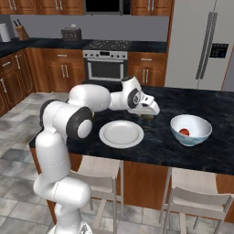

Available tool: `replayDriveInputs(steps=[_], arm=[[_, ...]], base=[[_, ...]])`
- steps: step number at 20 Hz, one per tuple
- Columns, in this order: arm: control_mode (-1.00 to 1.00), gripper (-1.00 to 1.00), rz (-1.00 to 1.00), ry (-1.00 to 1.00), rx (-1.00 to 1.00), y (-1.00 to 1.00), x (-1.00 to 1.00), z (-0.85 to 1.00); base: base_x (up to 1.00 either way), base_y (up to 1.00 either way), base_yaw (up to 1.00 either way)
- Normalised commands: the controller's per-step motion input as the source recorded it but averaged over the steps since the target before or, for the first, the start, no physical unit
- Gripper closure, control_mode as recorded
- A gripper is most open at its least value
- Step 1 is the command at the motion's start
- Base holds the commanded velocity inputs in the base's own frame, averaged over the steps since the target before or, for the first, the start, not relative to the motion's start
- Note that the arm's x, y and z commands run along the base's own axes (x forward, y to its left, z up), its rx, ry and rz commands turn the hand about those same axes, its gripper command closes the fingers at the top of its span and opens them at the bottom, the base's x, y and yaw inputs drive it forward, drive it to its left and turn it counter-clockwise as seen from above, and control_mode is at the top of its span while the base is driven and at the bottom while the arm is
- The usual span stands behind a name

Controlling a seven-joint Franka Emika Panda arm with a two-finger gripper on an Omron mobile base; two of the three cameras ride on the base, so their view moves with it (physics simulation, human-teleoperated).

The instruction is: Take the fruits from the plate on the dining counter and place two fruits in each bowl.

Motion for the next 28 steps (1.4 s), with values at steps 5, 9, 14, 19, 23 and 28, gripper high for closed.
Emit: replayDriveInputs(steps=[5,9,14,19,23,28], arm=[[-1.00,1.00,-0.20,-0.01,-0.02,-0.64,0.06,0.21],[-1.00,1.00,0.04,-0.12,0.00,-0.70,0.00,0.04],[-1.00,1.00,0.00,-0.06,0.01,-0.68,0.02,0.01],[-1.00,1.00,0.00,-0.01,0.00,-0.64,0.00,0.00],[-1.00,1.00,0.00,0.00,0.00,-0.55,0.00,0.00],[-1.00,1.00,0.00,0.00,0.00,-0.33,0.00,-0.04]], base=[[0.00,0.00,0.00],[0.00,0.00,0.00],[0.00,0.00,0.00],[0.00,0.00,0.00],[0.00,0.00,0.00],[0.00,0.00,0.00]])
